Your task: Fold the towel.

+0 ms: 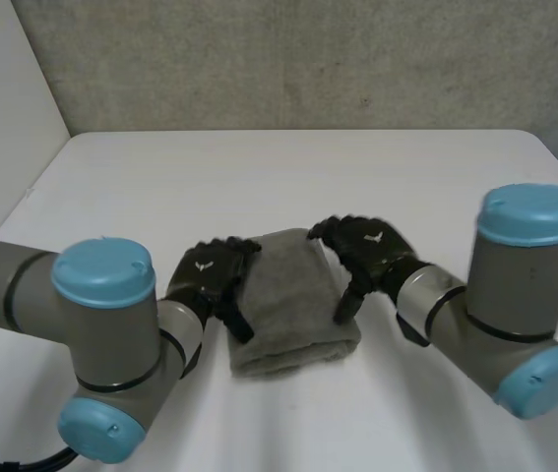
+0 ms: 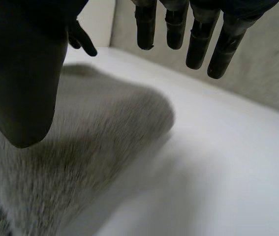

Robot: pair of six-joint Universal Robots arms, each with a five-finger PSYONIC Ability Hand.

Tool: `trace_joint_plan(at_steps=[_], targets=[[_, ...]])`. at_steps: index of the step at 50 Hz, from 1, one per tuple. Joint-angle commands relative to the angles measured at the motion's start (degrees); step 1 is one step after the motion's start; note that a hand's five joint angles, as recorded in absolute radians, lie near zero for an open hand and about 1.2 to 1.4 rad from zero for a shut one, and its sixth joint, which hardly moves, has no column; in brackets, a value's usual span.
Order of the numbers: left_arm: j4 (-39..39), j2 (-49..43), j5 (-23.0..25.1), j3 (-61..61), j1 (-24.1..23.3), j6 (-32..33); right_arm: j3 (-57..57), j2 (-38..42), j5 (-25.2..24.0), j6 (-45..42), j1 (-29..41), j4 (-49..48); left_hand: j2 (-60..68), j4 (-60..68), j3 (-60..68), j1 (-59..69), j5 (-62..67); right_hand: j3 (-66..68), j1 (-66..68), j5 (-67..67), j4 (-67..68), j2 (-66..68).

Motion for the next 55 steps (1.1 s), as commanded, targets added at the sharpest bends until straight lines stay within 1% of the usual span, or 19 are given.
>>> trace_joint_plan(at_steps=[1, 5, 10, 12, 13, 15, 16, 17, 18, 19, 20, 21, 22, 23, 27, 32, 39, 47, 55], targets=[[-0.6, -2.8, -0.6, 0.0, 0.1, 0.3, -6.1, 10.6, -1.1, -0.4, 1.4, 0.7, 0.5, 0.5, 0.5, 0.0, -1.8, -4.2, -3.4, -3.8, -5.4, -4.4], [-0.6, -2.4, -0.6, 0.6, -0.2, 0.3, -7.5, 11.8, -0.9, -0.6, 1.8, 1.1, 0.5, 0.5, 0.5, 0.0, -1.8, -4.2, -3.4, -3.8, -5.4, -4.4], [-3.8, 0.8, -0.7, 3.2, -1.0, 1.5, -8.5, 8.5, -0.9, -0.8, 1.7, 2.9, 0.5, 0.5, 0.5, 0.0, -1.8, -4.2, -3.4, -3.8, -5.4, -4.4], [-5.8, 3.0, -0.7, 4.3, -1.0, 2.0, -8.7, 2.3, -0.7, -0.5, 1.0, 4.3, 0.5, 0.5, 0.5, 0.0, -1.8, -4.2, -3.4, -3.8, -5.4, -4.4], [-7.9, 5.3, -0.7, 5.7, -0.9, 2.3, -8.7, 2.3, -0.7, -0.5, 1.0, 4.3, 0.5, 0.5, 0.5, 0.0, -1.8, -4.2, -3.4, -3.8, -5.4, -4.4], [-10.1, 7.8, -0.7, 7.2, -0.6, 2.3, -8.8, -4.6, 0.2, -0.1, 0.8, 5.1, 0.5, 0.5, 0.5, 0.0, -1.8, -4.2, -3.4, -3.8, -5.4, -4.4], [-12.4, 10.3, -0.7, 8.9, -0.2, 2.1, -8.8, -4.6, 0.2, -0.1, 0.8, 5.1, 0.5, 0.5, 0.5, 0.0, -1.8, -4.2, -3.4, -3.8, -5.4, -4.4], [-12.4, 10.3, -0.7, 8.9, -0.2, 2.1, -9.0, -8.0, 2.0, 0.3, 0.5, 5.2, 0.5, 0.5, 0.5, 0.0, -1.8, -4.2, -3.4, -3.8, -5.4, -4.4], [-14.7, 13.1, -0.8, 10.5, 0.1, 1.7, -9.0, -8.1, 2.0, 0.4, 0.5, 5.2, 0.5, 0.5, 0.5, 0.0, -1.8, -4.2, -3.4, -3.8, -5.4, -4.4], [-16.9, 15.9, -0.9, 12.3, 1.1, 1.6, -9.5, -11.1, 5.3, 1.2, -0.4, 5.4, 0.5, 0.5, 0.5, 0.0, -1.8, -4.2, -3.4, -3.8, -5.4, -4.4], [-16.9, 15.9, -0.9, 12.3, 1.1, 1.6, -10.3, -13.6, 9.2, 2.2, -1.9, 6.2, 0.5, 0.5, 0.5, 0.0, -1.8, -4.2, -3.4, -3.8, -5.4, -4.4], [-19.3, 18.4, -1.1, 14.0, 2.4, 1.6, -10.3, -13.6, 9.2, 2.2, -1.9, 6.2, 0.5, 0.5, 0.5, 0.0, -1.8, -4.2, -3.4, -3.8, -5.4, -4.4], [-19.3, 18.5, -1.1, 14.0, 2.4, 1.6, -10.9, -15.3, 12.2, 2.5, -3.5, 7.6, 0.5, 0.5, 0.5, 0.0, -1.8, -4.2, -3.4, -3.8, -5.4, -4.4], [-21.6, 20.4, -1.3, 15.9, 3.7, 1.6, -11.7, -16.6, 14.5, 2.5, -4.9, 9.6, 0.5, 0.5, 0.5, 0.0, -1.8, -4.2, -3.4, -3.8, -5.4, -4.4], [-28.8, 24.0, -2.4, 21.3, 5.3, 1.4, -13.0, -18.0, 14.9, 2.7, -7.2, 13.2, 0.5, 0.5, 0.5, 0.0, -1.8, -4.2, -3.4, -3.8, -5.4, -4.4], [-31.7, 24.9, -2.6, 22.1, 6.1, 0.6, -13.5, -19.3, 14.6, 2.5, -8.7, 16.8, 0.5, 0.5, 0.5, 0.0, -1.8, -4.2, -3.4, -3.8, -5.4, -4.4], [-32.8, 24.6, -2.6, 21.3, 7.4, -0.4, -13.3, -19.7, 14.5, 2.5, -10.6, 17.6, 0.5, 0.5, 0.5, 0.0, -1.8, -4.2, -3.4, -3.8, -5.4, -4.4], [-33.3, 24.6, -2.6, 21.3, 7.9, -0.6, -13.3, -19.7, 14.4, 2.5, -10.4, 17.7, 0.7, 0.7, 0.7, 0.2, -1.6, -4.2, -3.4, -3.8, -5.4, -4.4], [-33.3, 24.9, -4.4, 20.6, 7.7, -0.3, -12.8, -19.8, 14.2, 1.9, -10.0, 17.4, 0.7, 0.7, 0.7, 0.2, -1.6, -4.2, -3.4, -3.8, -5.4, -4.4]])
